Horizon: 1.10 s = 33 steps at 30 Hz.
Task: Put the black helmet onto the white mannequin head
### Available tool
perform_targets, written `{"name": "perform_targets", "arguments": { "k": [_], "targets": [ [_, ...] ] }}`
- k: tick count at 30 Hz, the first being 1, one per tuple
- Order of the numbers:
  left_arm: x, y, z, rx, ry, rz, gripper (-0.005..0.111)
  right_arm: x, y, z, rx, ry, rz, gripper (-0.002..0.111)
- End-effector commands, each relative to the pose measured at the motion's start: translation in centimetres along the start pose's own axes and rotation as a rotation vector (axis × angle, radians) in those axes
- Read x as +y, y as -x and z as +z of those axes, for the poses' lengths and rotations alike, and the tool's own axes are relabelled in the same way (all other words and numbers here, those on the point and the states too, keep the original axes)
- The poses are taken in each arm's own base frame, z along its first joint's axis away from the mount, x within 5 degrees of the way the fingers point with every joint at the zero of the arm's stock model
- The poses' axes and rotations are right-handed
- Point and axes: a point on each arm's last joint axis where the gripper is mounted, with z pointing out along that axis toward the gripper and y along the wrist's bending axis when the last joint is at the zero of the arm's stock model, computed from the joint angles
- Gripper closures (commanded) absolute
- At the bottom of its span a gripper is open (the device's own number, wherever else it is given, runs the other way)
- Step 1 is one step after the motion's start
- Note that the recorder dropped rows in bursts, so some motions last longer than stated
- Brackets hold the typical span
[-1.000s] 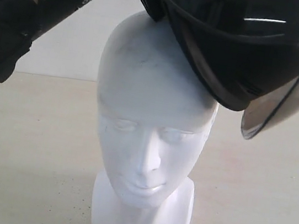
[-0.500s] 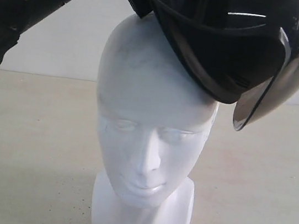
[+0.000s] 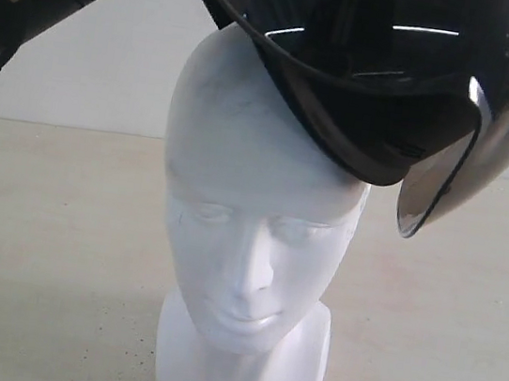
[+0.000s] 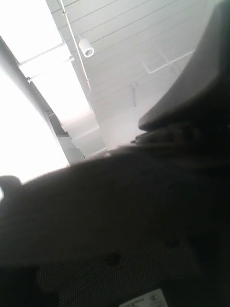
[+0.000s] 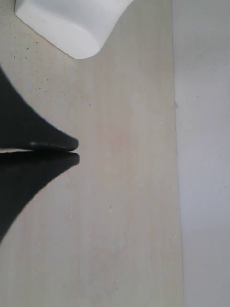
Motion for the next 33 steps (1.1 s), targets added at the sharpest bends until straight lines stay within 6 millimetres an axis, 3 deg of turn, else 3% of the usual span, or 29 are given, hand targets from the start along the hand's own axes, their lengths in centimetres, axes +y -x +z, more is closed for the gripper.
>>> {"name": "perform_targets", "arguments": {
  "k": [1,17,33],
  "targets": [
    [-1.7,0.6,-1.0,-0.035,-0.075,0.023,0.102,0.0,0.1,0.0,-0.014,-0.005,-0.001,0.109],
    [0.1,-0.4,-2.7,-0.015,0.01,0.012,0.102,0.0,0.1,0.0,-0.014,-0.005,-0.001,0.109],
    [0.6,1.0,-4.2,-0.035,0.064,0.075,0.102,0.0,0.1,0.0,-0.014,-0.005,-0.001,0.109]
  ]
}}
